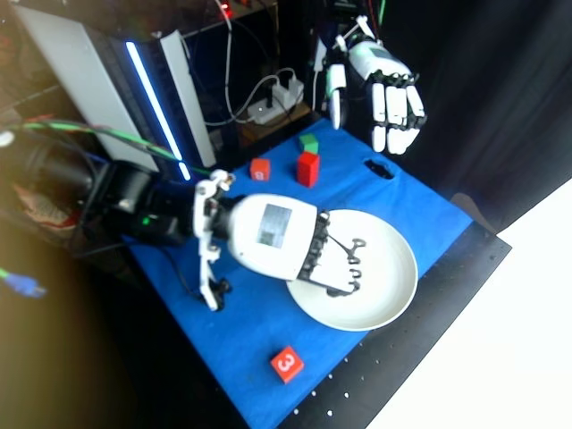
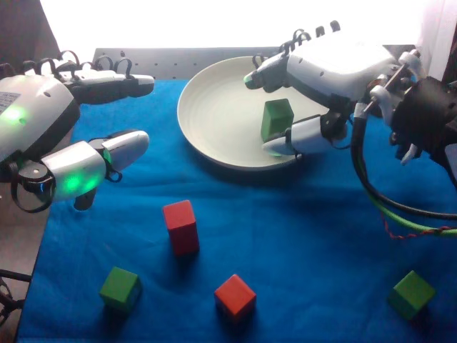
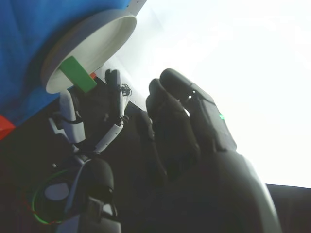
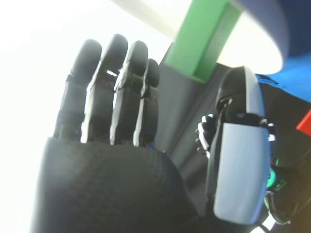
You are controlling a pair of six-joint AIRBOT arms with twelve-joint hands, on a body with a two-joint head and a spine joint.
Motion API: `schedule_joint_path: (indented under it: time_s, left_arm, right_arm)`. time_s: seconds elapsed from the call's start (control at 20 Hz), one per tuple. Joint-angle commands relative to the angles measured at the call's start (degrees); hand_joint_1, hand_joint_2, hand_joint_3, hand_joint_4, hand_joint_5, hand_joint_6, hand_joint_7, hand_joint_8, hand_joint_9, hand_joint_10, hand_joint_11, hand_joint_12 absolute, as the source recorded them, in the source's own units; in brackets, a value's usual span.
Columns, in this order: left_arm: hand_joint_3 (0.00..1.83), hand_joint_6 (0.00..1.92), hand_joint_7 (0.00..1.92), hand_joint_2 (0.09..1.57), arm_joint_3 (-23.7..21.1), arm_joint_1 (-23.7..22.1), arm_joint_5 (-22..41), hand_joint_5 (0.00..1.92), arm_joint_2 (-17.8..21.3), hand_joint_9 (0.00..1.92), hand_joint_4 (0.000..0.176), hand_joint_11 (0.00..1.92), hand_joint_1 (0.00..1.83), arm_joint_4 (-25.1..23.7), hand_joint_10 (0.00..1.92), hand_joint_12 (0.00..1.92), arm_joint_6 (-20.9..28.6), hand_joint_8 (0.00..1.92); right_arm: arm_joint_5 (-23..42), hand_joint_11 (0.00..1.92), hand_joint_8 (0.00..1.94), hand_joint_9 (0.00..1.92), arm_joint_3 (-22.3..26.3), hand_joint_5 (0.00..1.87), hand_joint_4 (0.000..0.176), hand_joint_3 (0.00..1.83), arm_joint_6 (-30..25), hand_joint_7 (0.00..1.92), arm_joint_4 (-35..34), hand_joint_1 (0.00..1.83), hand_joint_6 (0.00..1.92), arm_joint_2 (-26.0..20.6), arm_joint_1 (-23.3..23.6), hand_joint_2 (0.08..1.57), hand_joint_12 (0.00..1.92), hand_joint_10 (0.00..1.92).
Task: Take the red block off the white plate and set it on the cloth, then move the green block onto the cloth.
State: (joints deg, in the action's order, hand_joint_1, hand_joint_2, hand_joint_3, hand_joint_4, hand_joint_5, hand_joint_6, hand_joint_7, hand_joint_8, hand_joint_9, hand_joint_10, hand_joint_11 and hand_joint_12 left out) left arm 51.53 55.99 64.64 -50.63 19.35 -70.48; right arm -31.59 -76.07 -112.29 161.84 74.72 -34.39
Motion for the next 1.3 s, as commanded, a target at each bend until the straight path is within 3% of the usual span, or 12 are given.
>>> schedule_joint_path:
  time_s: [0.0,0.1,0.25,0.3,0.4,0.5,0.55,0.65,0.7,0.75,0.9,1.25]
  left_arm:
    - [0.00,0.00,0.57,1.32,0.11,-0.83,7.32,0.55,-0.26,0.65,0.023,0.27,0.39,-1.21,0.02,1.13,0.28,0.00]
    - [0.00,0.00,0.56,1.31,0.05,-0.86,7.40,0.54,-0.26,0.65,0.027,0.26,0.35,-1.27,0.02,1.14,0.28,0.00]
    - [0.00,0.00,0.56,1.33,0.03,-0.87,7.44,0.54,-0.25,0.63,0.028,0.26,0.35,-1.32,0.01,1.09,0.28,0.00]
    - [0.00,0.00,0.57,1.32,0.04,-0.89,7.44,0.55,-0.26,0.64,0.018,0.26,0.38,-1.32,0.01,1.10,0.28,0.00]
    - [0.00,0.00,0.57,1.33,0.04,-0.89,7.42,0.55,-0.29,0.63,0.014,0.26,0.36,-1.32,0.01,1.10,0.28,0.00]
    - [0.00,0.00,0.57,1.33,0.04,-0.89,7.33,0.55,-0.30,0.61,0.011,0.23,0.38,-1.30,0.00,1.09,0.28,0.00]
    - [0.00,0.00,0.57,1.33,0.05,-0.88,7.37,0.55,-0.31,0.62,0.000,0.24,0.39,-1.27,0.00,1.10,0.28,0.00]
    - [0.00,0.00,0.57,1.33,0.07,-0.87,7.40,0.56,-0.32,0.63,0.000,0.24,0.39,-1.20,0.01,1.09,0.29,0.00]
    - [0.00,0.01,0.58,1.32,0.10,-0.86,7.42,0.56,-0.32,0.63,0.000,0.24,0.39,-1.13,0.01,1.08,0.29,0.00]
    - [0.00,0.00,0.57,1.33,0.13,-0.85,7.41,0.55,-0.32,0.63,0.000,0.25,0.39,-1.07,0.01,1.08,0.29,0.00]
    - [0.00,0.00,0.58,1.33,0.15,-0.81,7.35,0.57,-0.32,0.64,0.004,0.26,0.41,-0.97,0.01,1.11,0.29,0.00]
    - [0.00,0.00,0.56,1.33,-0.12,-0.56,7.58,0.54,-0.14,0.59,0.063,0.18,0.37,-0.58,0.00,1.19,0.29,0.00]
  right_arm:
    - [-5.54,0.23,0.00,0.60,-0.47,0.62,0.000,0.00,0.27,0.77,0.42,0.94,0.00,0.19,1.08,0.92,1.46,0.51]
    - [-5.09,0.24,0.01,0.65,-0.80,0.68,0.000,0.00,0.33,0.78,0.28,1.02,0.01,0.45,1.07,0.95,1.50,0.46]
    - [-4.63,0.43,0.07,0.71,-1.20,0.86,0.000,0.00,0.34,0.99,0.24,1.22,0.02,0.80,1.07,1.02,1.59,0.83]
    - [-4.58,0.57,0.88,0.77,-1.34,0.94,0.000,0.01,0.34,1.04,0.19,1.26,0.65,0.91,1.07,1.09,1.64,1.03]
    - [-4.55,0.54,1.22,0.80,-1.42,0.95,0.000,0.00,0.34,0.90,0.11,1.22,0.94,0.94,1.07,1.14,1.61,1.00]
    - [-4.55,0.54,1.06,0.79,-1.48,0.87,0.000,0.00,0.34,0.92,-0.02,1.36,1.08,0.94,1.07,1.15,1.55,1.39]
    - [-4.56,0.49,1.15,0.73,-1.50,0.89,0.000,0.00,0.34,0.90,-0.05,1.24,1.10,0.93,1.08,1.16,1.59,1.07]
    - [-4.59,0.49,1.22,0.74,-1.47,0.89,0.000,0.00,0.34,0.90,-0.07,1.21,1.06,0.91,1.22,1.16,1.66,0.98]
    - [-4.63,0.40,1.22,0.73,-1.34,0.89,0.000,0.00,0.34,0.91,-0.05,1.21,1.04,0.91,1.27,1.16,1.69,0.99]
    - [-4.82,0.41,1.11,0.74,-1.10,0.90,0.000,0.00,0.34,0.93,-0.02,1.34,0.98,0.90,1.37,1.16,1.67,1.38]
    - [-6.54,0.58,0.98,0.82,0.82,0.86,0.000,0.00,0.33,0.96,0.61,1.37,1.06,-0.70,1.93,1.14,1.55,1.40]
    - [-14.71,0.51,0.94,0.77,9.39,0.90,0.000,0.00,0.32,0.99,4.08,1.37,1.15,-7.97,1.97,1.14,1.59,1.35]
